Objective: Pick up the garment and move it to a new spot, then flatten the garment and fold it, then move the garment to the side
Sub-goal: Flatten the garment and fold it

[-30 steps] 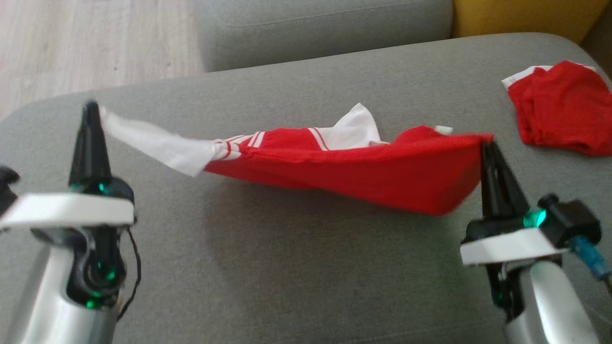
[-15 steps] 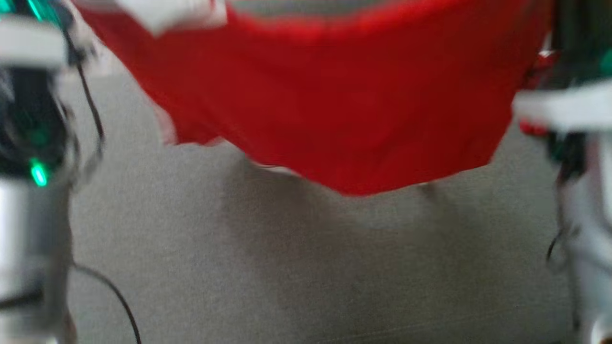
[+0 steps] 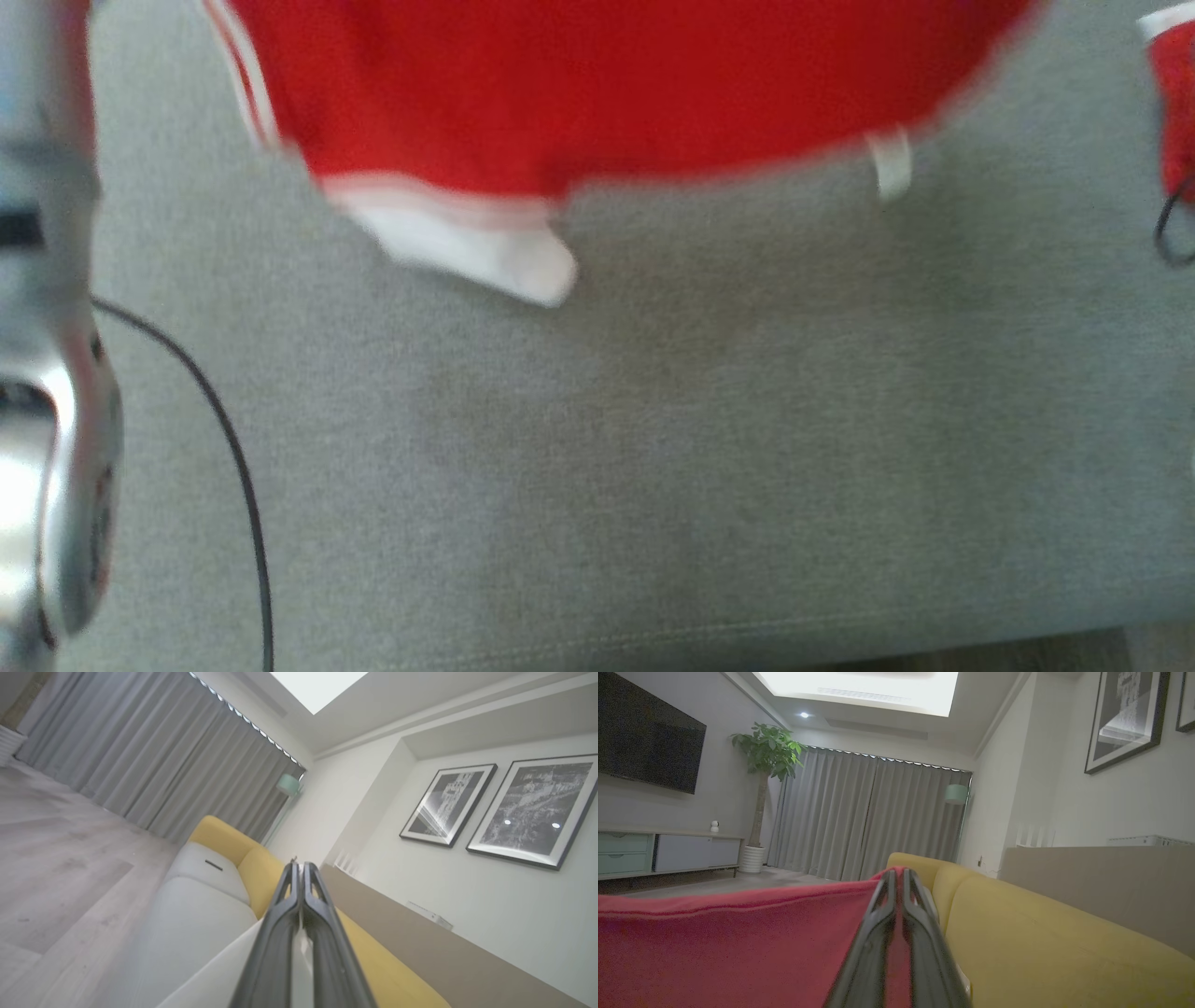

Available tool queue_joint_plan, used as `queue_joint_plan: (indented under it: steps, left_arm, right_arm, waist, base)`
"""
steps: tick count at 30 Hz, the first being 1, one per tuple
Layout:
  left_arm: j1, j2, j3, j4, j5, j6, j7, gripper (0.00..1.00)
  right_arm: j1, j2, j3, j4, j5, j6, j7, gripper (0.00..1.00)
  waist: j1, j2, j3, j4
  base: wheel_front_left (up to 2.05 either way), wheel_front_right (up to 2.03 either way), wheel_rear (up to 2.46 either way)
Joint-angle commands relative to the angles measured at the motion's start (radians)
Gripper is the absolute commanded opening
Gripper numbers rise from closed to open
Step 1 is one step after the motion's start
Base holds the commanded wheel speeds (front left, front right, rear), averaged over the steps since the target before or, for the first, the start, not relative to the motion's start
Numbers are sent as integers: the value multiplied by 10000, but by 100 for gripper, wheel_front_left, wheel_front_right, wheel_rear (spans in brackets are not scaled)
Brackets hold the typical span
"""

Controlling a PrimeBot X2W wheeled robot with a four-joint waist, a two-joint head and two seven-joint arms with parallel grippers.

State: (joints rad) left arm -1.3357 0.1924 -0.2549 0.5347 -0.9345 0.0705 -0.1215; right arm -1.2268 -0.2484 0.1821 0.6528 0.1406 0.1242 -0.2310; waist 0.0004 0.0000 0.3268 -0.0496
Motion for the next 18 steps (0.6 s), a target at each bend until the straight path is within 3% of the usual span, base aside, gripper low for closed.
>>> queue_joint_plan:
  steps: [1, 4, 9, 18]
  left_arm:
    - [-1256, 203, 132, 297, 194, -363, -481, 0]
    - [-2288, -109, 219, 1076, 247, -1079, -1072, 0]
    - [-2942, -414, 435, 1537, 358, -1680, -1355, 0]
    - [-872, -807, 722, 1388, 118, -2004, -1400, 0]
  right_arm:
    - [-923, 84, -11, 115, -226, 65, -186, 0]
    - [-1795, -75, -317, 440, -708, 65, -291, 0]
    - [-2187, -261, -612, -183, -1185, 65, -303, 0]
    - [-582, -341, -803, -78, -1559, 65, -306, 0]
  waist:
    - [-4, 0, 693, 224]
    - [-4, 0, 921, 363]
    - [-4, 0, 1185, 608]
    - [-4, 0, 1483, 1113]
  base:
    - [0, 0, 0]
    - [0, 0, 0]
    - [0, 0, 0]
    - [0, 0, 0]
